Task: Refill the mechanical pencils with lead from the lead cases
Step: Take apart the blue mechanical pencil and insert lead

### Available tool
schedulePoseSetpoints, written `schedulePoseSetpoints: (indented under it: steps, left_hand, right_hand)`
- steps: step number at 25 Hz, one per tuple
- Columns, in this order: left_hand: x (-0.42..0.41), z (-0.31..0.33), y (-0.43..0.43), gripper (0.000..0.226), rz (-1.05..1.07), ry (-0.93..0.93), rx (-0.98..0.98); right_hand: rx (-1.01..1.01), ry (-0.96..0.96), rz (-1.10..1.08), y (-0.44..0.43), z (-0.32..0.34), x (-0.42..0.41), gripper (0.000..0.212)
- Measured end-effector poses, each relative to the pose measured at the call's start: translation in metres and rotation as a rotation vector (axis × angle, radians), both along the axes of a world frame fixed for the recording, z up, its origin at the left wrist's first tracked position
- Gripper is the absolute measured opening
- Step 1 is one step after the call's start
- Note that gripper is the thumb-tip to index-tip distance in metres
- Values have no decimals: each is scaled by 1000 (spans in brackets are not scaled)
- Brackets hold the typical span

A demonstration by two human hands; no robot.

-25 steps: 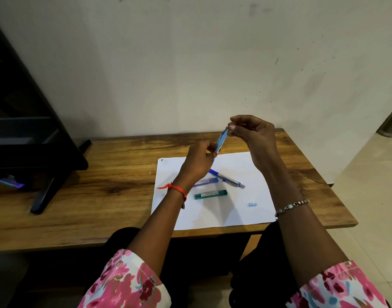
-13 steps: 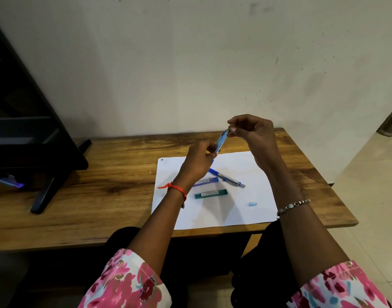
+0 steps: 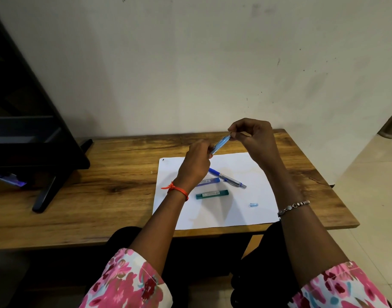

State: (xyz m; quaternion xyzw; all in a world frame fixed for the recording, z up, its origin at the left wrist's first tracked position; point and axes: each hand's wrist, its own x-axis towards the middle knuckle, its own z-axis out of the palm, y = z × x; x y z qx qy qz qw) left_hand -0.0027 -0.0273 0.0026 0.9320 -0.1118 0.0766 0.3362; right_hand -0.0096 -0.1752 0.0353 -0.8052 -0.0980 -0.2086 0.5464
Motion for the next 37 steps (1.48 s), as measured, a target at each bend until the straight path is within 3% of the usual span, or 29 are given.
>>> schedulePoseSetpoints:
  steps: [13, 18, 20, 24, 30, 34, 37]
  left_hand:
    - [-5, -1, 0, 24, 32, -14, 0]
    - [-4, 3, -1, 24, 26, 0, -64]
    - [-3, 5, 0, 24, 33, 24, -109]
    - [-2, 7, 2, 21, 33, 41, -147]
    - [-5, 9, 1, 23, 30, 57, -153]
    - [-6, 10, 2, 25, 28, 64, -149]
    - [-5, 11, 2, 26, 29, 72, -143]
  right_hand:
    - [-6, -5, 2, -1, -3, 0, 16]
    - [166, 141, 40, -11, 0, -3, 20]
    - [14, 329, 74, -19, -1, -6, 16]
    - [-690, 790, 301, -33, -11, -13, 16]
    - [-905, 1070, 442, -36, -15, -19, 25]
    - [-920, 1000, 446, -36, -14, -21, 23]
    - [-568, 707, 353, -36, -7, -23, 11]
